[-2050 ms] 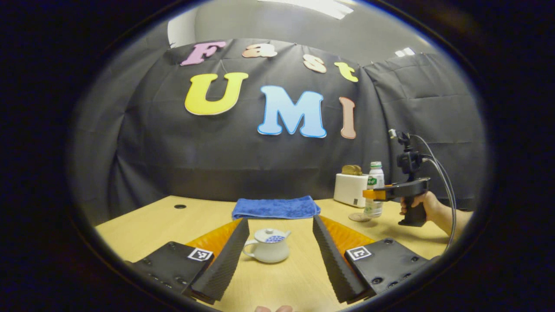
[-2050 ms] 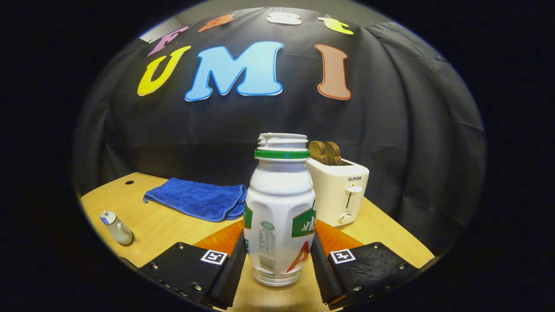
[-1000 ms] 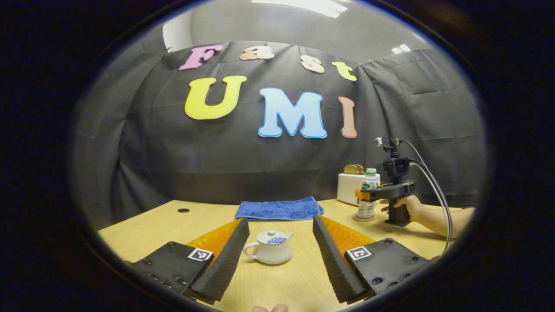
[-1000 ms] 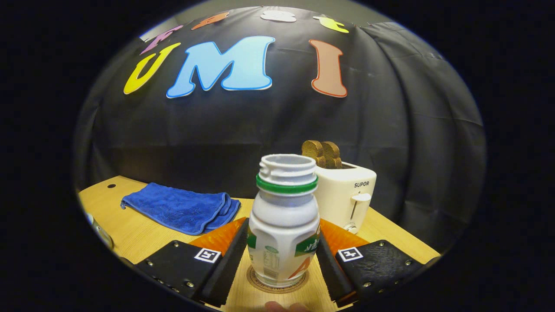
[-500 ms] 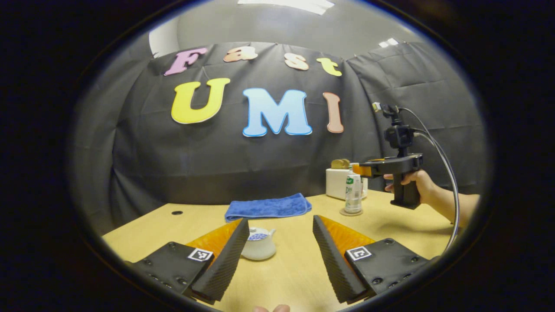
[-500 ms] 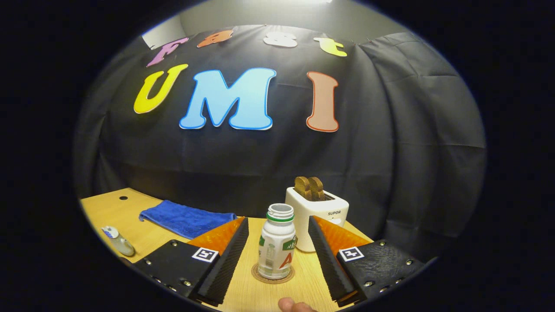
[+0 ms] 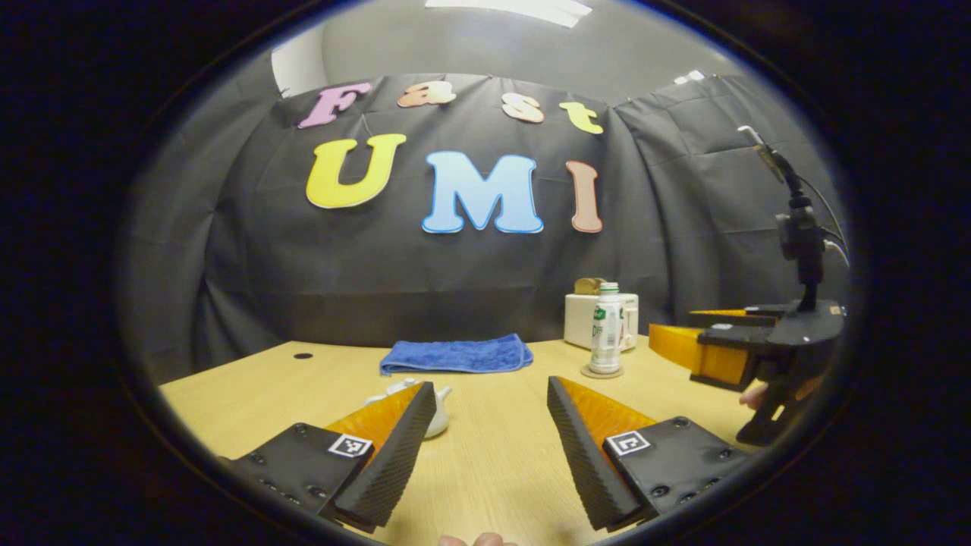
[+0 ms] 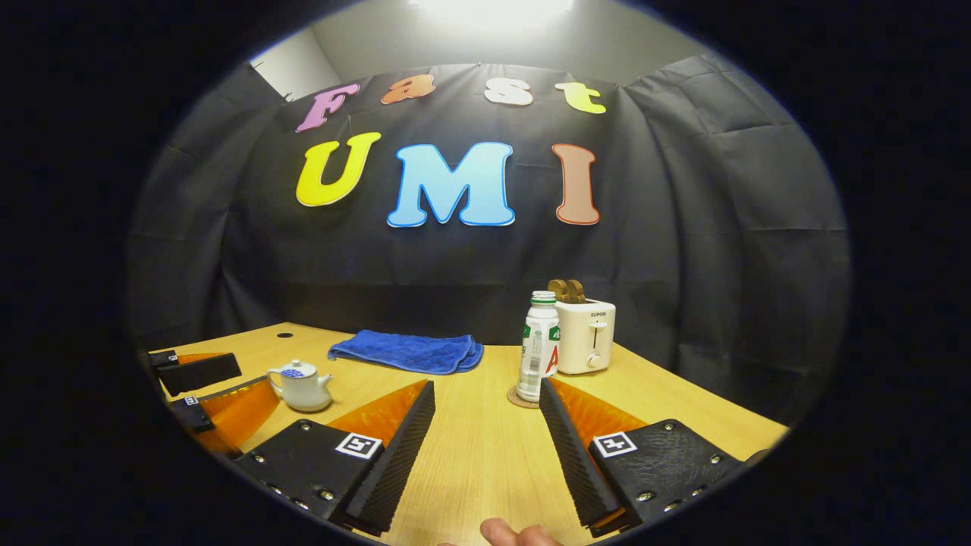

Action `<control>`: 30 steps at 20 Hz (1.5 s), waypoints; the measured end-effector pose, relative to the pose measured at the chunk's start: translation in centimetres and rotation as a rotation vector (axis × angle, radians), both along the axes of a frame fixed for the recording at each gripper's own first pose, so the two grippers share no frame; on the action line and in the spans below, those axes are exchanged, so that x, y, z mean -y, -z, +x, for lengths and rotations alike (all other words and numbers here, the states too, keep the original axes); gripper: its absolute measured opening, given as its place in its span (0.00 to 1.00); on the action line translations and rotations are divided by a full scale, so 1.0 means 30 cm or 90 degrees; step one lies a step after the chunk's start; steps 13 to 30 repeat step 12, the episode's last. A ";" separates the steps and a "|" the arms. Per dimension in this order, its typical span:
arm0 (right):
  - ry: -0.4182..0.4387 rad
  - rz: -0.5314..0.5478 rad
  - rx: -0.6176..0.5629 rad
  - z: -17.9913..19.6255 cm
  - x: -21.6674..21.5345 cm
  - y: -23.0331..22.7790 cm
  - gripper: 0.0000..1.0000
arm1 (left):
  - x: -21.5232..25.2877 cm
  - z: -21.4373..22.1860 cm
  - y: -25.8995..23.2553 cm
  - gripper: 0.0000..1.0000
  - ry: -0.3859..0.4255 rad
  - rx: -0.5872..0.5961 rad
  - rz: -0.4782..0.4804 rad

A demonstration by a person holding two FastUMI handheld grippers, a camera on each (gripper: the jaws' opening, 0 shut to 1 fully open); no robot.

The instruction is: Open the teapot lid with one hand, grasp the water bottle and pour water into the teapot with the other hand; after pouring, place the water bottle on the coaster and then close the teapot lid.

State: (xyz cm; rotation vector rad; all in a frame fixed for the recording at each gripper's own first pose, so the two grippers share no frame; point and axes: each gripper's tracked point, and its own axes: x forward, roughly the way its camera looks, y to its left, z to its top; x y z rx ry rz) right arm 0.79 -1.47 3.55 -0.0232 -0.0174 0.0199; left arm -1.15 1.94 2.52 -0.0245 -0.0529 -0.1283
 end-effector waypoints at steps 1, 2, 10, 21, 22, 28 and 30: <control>0.001 0.002 -0.005 -0.022 -0.010 0.030 0.86 | 0.002 -0.007 0.005 0.99 -0.014 0.005 -0.005; -0.003 0.002 -0.009 -0.035 -0.026 0.059 0.86 | 0.007 -0.017 0.015 0.99 -0.021 0.006 -0.008; 0.019 0.012 -0.012 -0.061 -0.045 0.130 0.90 | 0.052 -0.022 0.073 1.00 -0.061 -0.028 0.017; 0.014 0.013 -0.013 -0.048 -0.056 0.123 0.96 | 0.026 -0.017 0.076 1.00 -0.095 -0.033 0.017; 0.014 0.013 -0.013 -0.048 -0.056 0.123 0.96 | 0.026 -0.017 0.076 1.00 -0.095 -0.033 0.017; 0.014 0.013 -0.013 -0.048 -0.056 0.123 0.96 | 0.026 -0.017 0.076 1.00 -0.095 -0.033 0.017; 0.014 0.013 -0.013 -0.048 -0.056 0.123 0.96 | 0.026 -0.017 0.076 1.00 -0.095 -0.033 0.017</control>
